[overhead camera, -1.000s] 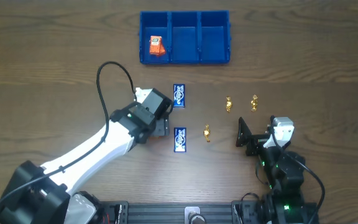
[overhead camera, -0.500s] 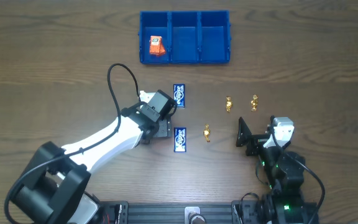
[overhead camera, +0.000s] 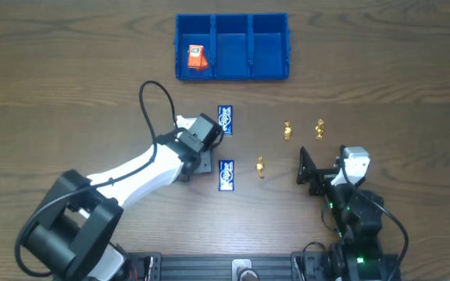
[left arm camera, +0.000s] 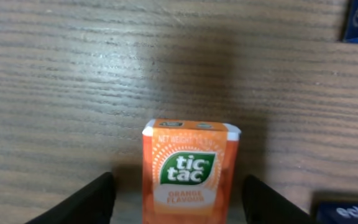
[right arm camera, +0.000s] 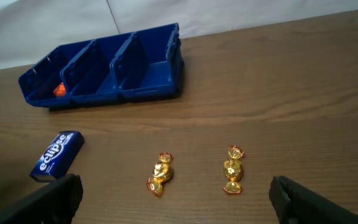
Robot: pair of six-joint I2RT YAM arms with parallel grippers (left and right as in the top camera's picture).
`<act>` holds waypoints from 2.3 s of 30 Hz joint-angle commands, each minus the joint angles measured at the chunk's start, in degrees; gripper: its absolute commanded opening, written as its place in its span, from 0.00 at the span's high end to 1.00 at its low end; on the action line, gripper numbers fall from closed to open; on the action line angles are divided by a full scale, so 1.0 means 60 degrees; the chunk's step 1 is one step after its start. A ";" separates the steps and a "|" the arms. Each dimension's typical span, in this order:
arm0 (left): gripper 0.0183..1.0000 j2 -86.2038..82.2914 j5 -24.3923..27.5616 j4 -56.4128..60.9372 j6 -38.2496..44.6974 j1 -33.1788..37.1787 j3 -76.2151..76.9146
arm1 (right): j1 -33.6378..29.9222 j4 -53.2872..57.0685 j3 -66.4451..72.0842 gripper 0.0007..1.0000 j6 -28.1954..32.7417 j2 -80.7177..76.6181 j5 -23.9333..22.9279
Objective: Sort Candies Into Trays
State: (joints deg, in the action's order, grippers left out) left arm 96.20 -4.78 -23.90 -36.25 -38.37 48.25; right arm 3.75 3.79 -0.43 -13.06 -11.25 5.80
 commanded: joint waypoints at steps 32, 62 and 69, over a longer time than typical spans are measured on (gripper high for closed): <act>0.67 0.2262 -0.2583 -0.3588 0.2444 0.1909 1.0852 | 0.0062 0.0073 -0.0004 0.00 -0.0076 0.0033 0.0051; 0.65 0.5792 -0.0361 -0.3195 0.3198 0.2867 1.2513 | 0.0062 0.0073 -0.0004 0.00 -0.0076 0.0033 0.0051; 0.07 0.5654 -0.0357 -0.3209 0.3162 0.2878 1.2513 | 0.0062 0.0073 -0.0004 0.00 -0.0076 0.0033 0.0051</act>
State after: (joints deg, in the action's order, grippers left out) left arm 130.87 -7.22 -43.11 -17.37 -21.41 122.02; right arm 3.75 3.79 -0.43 -13.06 -11.25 5.80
